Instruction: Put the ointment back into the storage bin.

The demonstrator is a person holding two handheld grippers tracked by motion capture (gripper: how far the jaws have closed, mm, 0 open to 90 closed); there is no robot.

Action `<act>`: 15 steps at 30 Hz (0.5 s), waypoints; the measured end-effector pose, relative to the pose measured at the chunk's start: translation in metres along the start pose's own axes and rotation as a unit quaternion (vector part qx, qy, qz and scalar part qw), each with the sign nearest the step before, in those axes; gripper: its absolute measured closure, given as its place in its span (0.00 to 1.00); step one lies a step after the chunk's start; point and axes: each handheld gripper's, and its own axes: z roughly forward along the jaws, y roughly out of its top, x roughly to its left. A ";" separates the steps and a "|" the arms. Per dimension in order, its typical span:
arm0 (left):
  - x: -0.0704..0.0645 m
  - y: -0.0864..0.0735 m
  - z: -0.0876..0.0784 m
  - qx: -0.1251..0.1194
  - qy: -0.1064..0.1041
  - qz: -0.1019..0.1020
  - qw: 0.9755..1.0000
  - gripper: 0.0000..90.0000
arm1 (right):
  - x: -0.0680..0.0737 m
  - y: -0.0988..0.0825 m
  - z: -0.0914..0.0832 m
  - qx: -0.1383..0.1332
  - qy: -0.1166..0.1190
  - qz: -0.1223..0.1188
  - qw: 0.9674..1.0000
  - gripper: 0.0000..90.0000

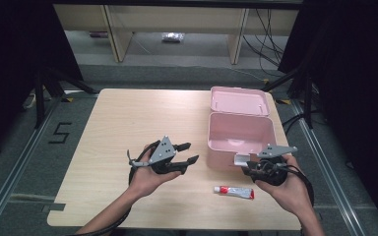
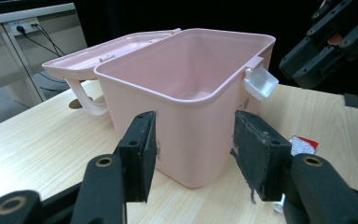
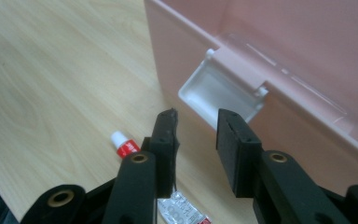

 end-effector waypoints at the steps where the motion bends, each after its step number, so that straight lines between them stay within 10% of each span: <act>1: 0.000 0.000 0.000 0.000 0.000 0.000 1.000 0.54 | 0.000 0.000 0.000 0.000 0.000 0.000 1.000 0.77; 15: 0.000 -0.002 -0.004 0.003 0.006 -0.005 1.000 0.54 | 0.007 -0.002 0.028 0.071 0.048 -0.093 0.992 0.74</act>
